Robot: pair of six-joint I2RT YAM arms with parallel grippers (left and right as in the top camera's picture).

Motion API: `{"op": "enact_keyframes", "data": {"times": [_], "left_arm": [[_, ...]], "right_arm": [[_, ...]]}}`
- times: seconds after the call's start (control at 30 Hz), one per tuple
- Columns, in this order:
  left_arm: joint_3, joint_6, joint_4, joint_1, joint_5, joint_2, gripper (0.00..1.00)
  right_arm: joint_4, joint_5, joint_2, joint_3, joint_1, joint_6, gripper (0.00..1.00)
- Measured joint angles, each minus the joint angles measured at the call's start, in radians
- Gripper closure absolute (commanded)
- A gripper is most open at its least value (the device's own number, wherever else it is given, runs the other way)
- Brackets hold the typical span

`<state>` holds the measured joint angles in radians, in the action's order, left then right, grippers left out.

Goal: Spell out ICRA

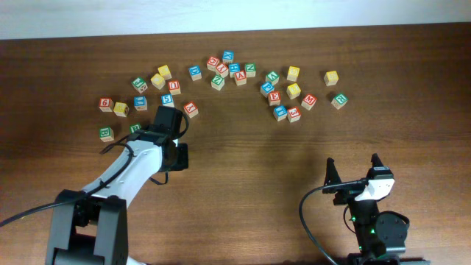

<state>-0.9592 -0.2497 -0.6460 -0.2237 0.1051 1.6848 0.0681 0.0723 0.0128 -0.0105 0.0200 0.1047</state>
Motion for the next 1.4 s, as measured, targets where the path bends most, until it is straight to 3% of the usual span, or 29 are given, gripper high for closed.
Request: {"op": "enact_keyframes", "data": {"times": [0.63,0.8,0.9,1.03,1.4], "left_arm": [[0.0,0.0,-0.022,0.0,0.027,0.0,0.75],[0.0,0.0,-0.022,0.0,0.034,0.0,0.65],[0.0,0.003,-0.023,0.0,0.035,0.0,0.49],[0.0,0.005,-0.023,0.0,0.035,0.0,0.42],[-0.019,0.007,-0.082,0.0,0.041,0.0,0.49]], "right_arm": [[0.0,0.0,0.0,0.0,0.0,0.0,0.02],[0.0,0.0,0.0,0.0,0.0,0.001,0.01],[0.0,0.0,0.0,0.0,0.0,0.001,0.01],[0.0,0.0,0.0,0.0,0.0,0.001,0.01],[0.0,0.0,0.0,0.0,0.0,0.0,0.02]]}}
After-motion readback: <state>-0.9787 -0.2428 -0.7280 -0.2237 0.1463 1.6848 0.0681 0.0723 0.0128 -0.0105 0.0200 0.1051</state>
